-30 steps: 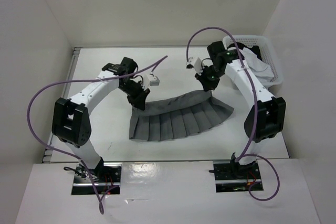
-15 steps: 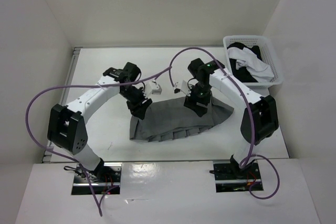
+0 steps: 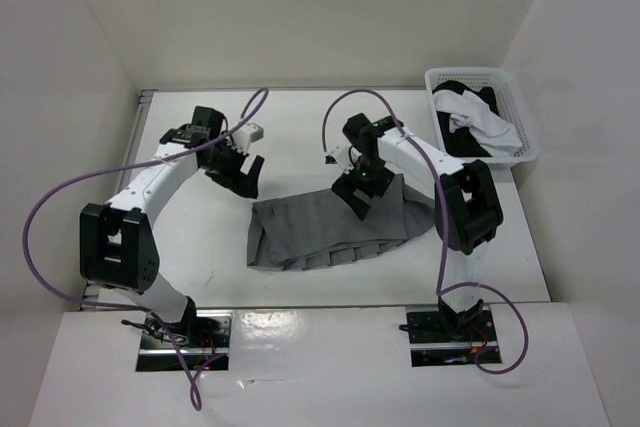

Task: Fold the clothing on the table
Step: Fold the skirt

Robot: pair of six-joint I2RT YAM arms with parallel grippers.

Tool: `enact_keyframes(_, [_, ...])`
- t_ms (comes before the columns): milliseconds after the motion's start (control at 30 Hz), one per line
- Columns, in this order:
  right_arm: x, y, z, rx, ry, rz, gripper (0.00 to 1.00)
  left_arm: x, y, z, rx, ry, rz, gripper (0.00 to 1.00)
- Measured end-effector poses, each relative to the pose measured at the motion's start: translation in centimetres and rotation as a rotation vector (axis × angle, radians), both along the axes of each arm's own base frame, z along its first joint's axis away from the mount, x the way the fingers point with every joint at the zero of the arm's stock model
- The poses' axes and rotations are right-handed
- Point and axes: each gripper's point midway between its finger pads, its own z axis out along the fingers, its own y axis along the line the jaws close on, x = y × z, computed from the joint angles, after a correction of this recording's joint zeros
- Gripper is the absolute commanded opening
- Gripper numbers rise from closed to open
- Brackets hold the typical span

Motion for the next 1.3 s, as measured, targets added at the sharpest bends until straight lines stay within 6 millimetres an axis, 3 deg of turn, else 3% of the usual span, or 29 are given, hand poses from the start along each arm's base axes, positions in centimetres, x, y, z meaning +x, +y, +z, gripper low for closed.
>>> enact_keyframes(133, [-0.1, 0.2, -2.0, -0.027, 0.042, -0.107, 0.99, 1.3, 4.0, -0.1, 0.021, -0.027, 0.159, 1.00])
enact_keyframes(267, [0.1, 0.9, -2.7, -0.021, 0.044, -0.193, 0.99, 1.1, 8.1, 0.0, 0.045, -0.045, 0.308, 1.00])
enact_keyframes(500, [0.3, 3.4, -2.4, 0.013, 0.043, -0.271, 0.99, 0.6, 11.6, -0.2, 0.060, -0.041, 0.433, 1.00])
enact_keyframes(633, [-0.5, 5.7, -1.9, 0.025, 0.030, -0.272, 0.99, 0.7, 12.3, -0.2, 0.063, -0.046, 0.459, 1.00])
enact_keyframes(800, [-2.0, 7.0, -2.4, 0.002, 0.030, -0.286, 0.99, 0.5, 12.3, -0.1, 0.062, -0.050, 0.476, 1.00])
enact_keyframes(933, [-2.6, 6.5, -3.7, -0.048, 0.011, -0.332, 0.99, 0.2, 12.4, -0.4, 0.067, -0.045, 0.480, 1.00])
enact_keyframes(1167, [-1.7, 6.6, -6.3, -0.089, -0.010, -0.411, 0.99, 0.1, 13.1, -0.5, 0.071, -0.042, 0.502, 1.00])
enact_keyframes(1300, [-1.5, 6.8, -6.6, -0.093, -0.008, -0.439, 0.99, 0.1, 13.4, -0.5, 0.072, -0.042, 0.511, 1.00])
